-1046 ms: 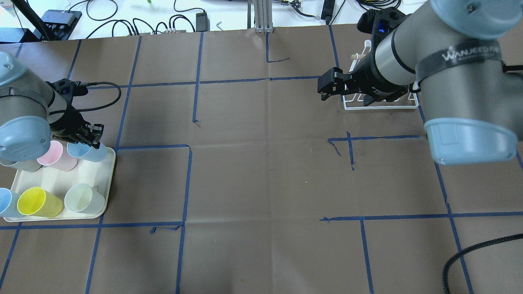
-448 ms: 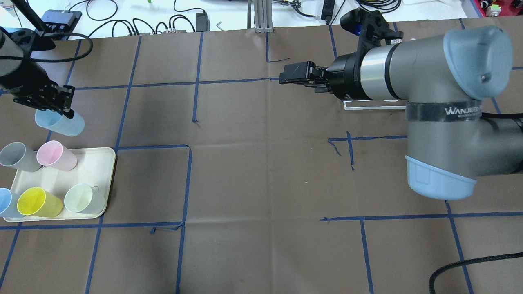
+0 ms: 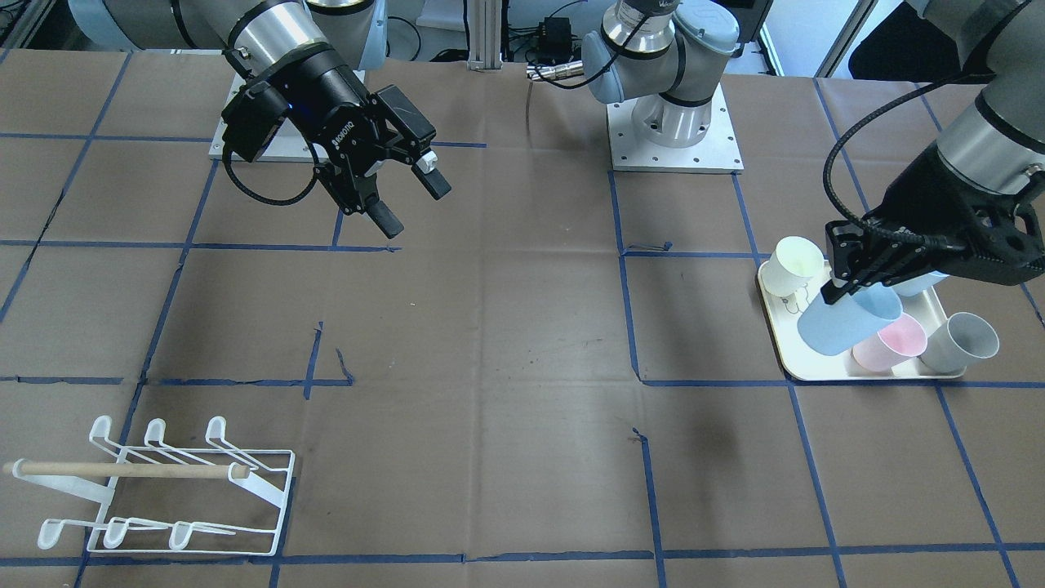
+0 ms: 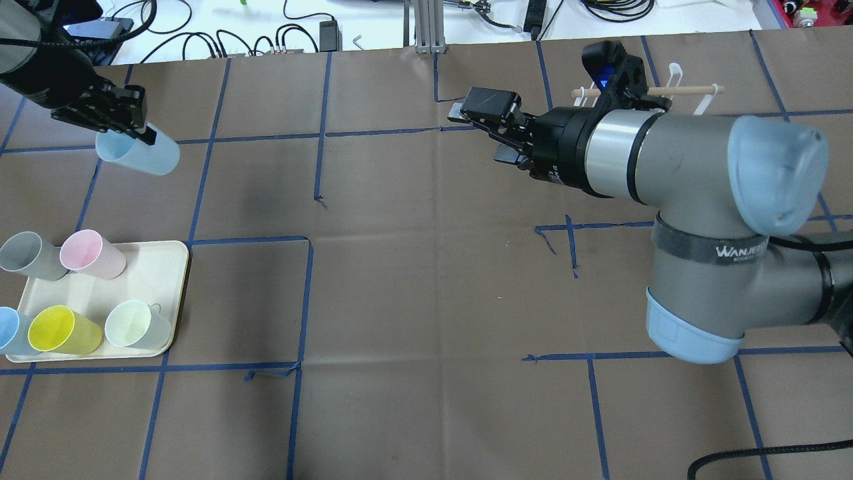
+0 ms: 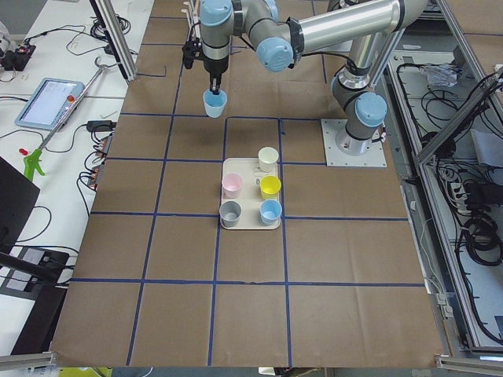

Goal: Transfer IKEA cup to right arm and place on rack

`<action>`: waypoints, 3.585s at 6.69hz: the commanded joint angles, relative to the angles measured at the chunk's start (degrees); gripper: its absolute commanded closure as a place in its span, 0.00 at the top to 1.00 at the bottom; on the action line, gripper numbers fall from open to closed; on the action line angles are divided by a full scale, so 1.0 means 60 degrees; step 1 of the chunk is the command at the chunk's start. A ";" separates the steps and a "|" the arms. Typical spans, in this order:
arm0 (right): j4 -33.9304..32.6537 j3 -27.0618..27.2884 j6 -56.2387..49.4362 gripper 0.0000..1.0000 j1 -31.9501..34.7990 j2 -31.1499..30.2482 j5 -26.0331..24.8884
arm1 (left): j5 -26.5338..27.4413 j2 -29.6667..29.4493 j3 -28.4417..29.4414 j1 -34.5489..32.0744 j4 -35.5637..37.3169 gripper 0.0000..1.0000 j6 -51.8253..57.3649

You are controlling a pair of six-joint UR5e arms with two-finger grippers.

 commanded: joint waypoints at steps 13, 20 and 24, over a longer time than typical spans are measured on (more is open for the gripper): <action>-0.3908 0.1965 0.6470 1.00 0.0039 0.0020 -0.0803 | -0.7519 -0.1588 -0.6117 -0.2732 1.7505 0.04 -0.2195; -0.3848 0.1570 0.6806 1.00 0.0199 0.0442 -0.1405 | -0.7519 -0.1486 -0.6308 -0.2761 1.7608 0.05 -0.2255; -0.3893 0.0664 0.6791 1.00 0.0668 0.1469 -0.1536 | -0.7519 -0.1530 -0.6308 -0.2761 1.7755 0.06 -0.2255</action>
